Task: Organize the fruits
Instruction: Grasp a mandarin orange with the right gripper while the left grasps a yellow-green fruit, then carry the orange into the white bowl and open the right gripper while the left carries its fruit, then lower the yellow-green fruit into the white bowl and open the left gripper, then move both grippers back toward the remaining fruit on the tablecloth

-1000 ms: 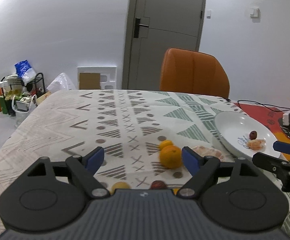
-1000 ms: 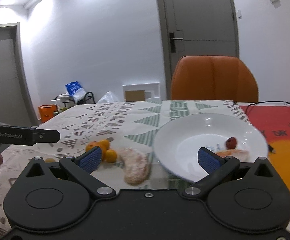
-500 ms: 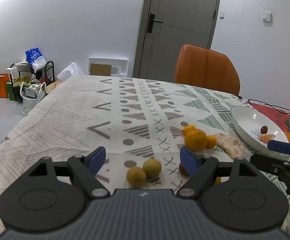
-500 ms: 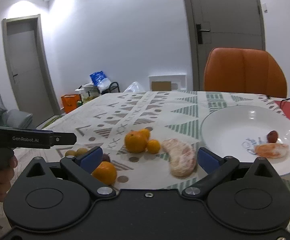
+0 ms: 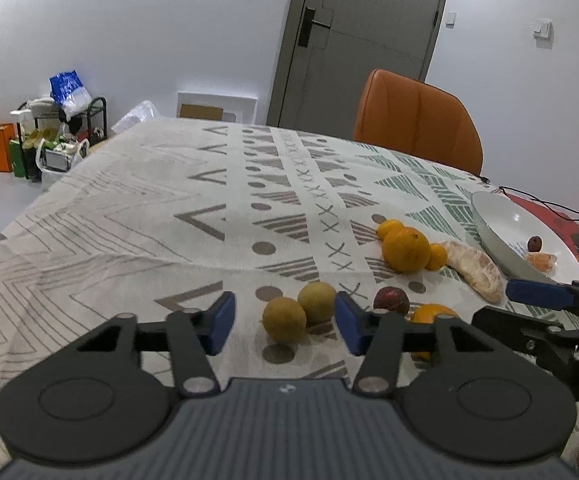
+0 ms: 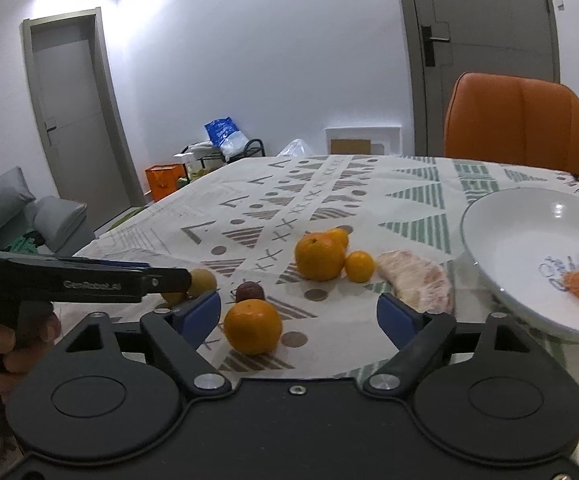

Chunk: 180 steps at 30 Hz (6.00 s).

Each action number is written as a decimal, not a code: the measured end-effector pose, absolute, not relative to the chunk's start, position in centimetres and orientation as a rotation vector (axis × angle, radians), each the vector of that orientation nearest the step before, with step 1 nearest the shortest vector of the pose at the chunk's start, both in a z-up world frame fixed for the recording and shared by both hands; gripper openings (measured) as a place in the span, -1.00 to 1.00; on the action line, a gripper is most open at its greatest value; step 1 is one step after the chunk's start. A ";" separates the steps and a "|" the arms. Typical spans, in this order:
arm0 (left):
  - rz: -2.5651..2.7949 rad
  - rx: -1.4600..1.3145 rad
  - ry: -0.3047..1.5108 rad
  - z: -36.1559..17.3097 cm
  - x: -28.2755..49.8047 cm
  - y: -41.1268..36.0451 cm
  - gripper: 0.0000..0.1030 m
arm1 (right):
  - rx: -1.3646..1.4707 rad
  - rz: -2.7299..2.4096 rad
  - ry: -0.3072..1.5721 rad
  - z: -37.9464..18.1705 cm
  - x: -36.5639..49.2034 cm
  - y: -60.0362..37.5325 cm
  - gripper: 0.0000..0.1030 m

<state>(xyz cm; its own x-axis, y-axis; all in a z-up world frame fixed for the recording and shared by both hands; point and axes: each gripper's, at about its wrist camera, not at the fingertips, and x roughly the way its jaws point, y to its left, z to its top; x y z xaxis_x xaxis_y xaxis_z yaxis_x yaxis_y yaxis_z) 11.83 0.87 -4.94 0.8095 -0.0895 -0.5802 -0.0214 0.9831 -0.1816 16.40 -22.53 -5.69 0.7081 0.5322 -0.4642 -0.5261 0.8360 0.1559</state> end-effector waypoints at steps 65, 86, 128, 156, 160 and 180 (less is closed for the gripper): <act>-0.251 -0.087 0.527 -0.8 15.8 -10.2 -0.56 | 0.128 0.324 0.449 -4.8 18.5 -34.2 -0.31; -0.346 -0.034 0.566 -1.4 19.0 -15.7 -0.56 | 0.174 0.226 0.431 -6.0 18.4 -37.1 0.31; -0.274 -0.043 0.603 -1.5 18.1 -14.0 -0.36 | 0.199 0.236 0.417 -6.3 17.5 -36.8 0.34; -0.086 -0.082 0.579 -1.3 14.4 -6.1 0.56 | 0.145 0.320 0.396 -5.0 16.8 -31.2 1.00; -0.073 -0.088 0.582 -1.6 14.0 -5.5 0.56 | 0.138 0.335 0.402 -5.2 16.6 -30.7 1.00; -0.069 -0.122 0.614 -3.7 13.6 -4.1 0.51 | 0.080 0.423 0.454 -6.1 16.5 -28.0 0.74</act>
